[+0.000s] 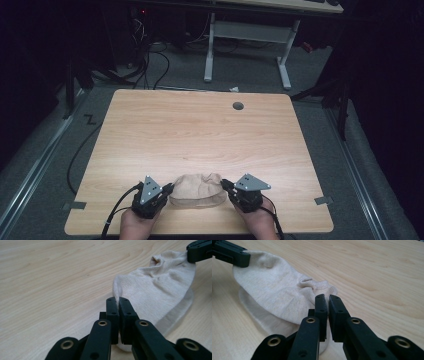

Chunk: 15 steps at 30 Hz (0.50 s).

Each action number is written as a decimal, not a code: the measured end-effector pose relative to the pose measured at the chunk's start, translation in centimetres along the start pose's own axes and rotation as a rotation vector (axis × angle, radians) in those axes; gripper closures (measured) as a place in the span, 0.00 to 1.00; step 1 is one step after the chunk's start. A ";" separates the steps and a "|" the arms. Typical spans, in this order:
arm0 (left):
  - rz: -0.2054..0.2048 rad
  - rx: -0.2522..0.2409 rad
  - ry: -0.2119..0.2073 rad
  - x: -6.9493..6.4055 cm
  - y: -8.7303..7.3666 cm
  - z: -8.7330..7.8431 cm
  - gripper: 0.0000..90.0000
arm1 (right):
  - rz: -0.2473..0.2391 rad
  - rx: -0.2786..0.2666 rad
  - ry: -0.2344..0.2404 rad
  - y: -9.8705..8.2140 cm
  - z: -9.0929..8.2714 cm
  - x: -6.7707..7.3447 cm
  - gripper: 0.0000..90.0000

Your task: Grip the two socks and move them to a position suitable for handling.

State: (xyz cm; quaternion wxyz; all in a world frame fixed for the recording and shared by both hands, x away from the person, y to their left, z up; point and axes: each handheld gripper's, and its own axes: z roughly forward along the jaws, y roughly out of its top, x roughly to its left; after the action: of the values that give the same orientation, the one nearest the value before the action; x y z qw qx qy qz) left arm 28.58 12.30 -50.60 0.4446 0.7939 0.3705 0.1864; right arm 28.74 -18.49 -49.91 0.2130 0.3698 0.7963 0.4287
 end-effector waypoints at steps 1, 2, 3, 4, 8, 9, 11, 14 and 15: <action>0.000 -0.001 0.000 -0.2 -0.1 -0.1 0.97 | -0.007 0.002 -0.003 -0.3 -0.2 0.3 0.96; 0.000 -0.001 0.000 -0.2 -0.1 -0.1 0.97 | -0.007 0.002 -0.003 -0.3 -0.2 0.3 0.96; 0.001 0.004 -0.005 -0.2 -0.1 -0.1 0.97 | -0.007 -0.001 -0.003 -0.4 -0.3 0.4 0.96; 0.001 0.010 -0.010 -0.2 -0.1 0.0 0.97 | -0.007 -0.002 -0.003 -0.6 -0.3 0.4 0.96; 0.009 0.024 -0.016 -0.5 -0.1 0.0 0.97 | -0.010 0.006 -0.001 -1.1 -0.5 0.5 0.96; 0.009 0.025 -0.016 -0.5 -0.2 0.0 0.97 | -0.013 0.002 -0.002 -1.1 -0.5 0.5 0.96; 0.005 0.024 -0.013 -0.5 -0.3 0.1 0.97 | -0.013 0.002 -0.001 -1.2 -0.6 0.5 0.96; -0.015 0.033 -0.027 -0.4 -0.6 0.3 0.97 | -0.011 0.009 0.000 -1.4 -0.5 0.4 0.96; -0.002 0.032 -0.023 -0.6 -0.7 0.3 0.97 | -0.018 0.015 0.002 -1.5 -0.4 0.4 0.96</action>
State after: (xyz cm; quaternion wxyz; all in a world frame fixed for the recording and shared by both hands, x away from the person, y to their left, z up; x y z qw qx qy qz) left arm 28.04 11.91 -51.32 0.4361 0.8027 0.3690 0.1710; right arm 27.62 -18.92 -50.96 0.2130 0.3636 0.8032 0.4210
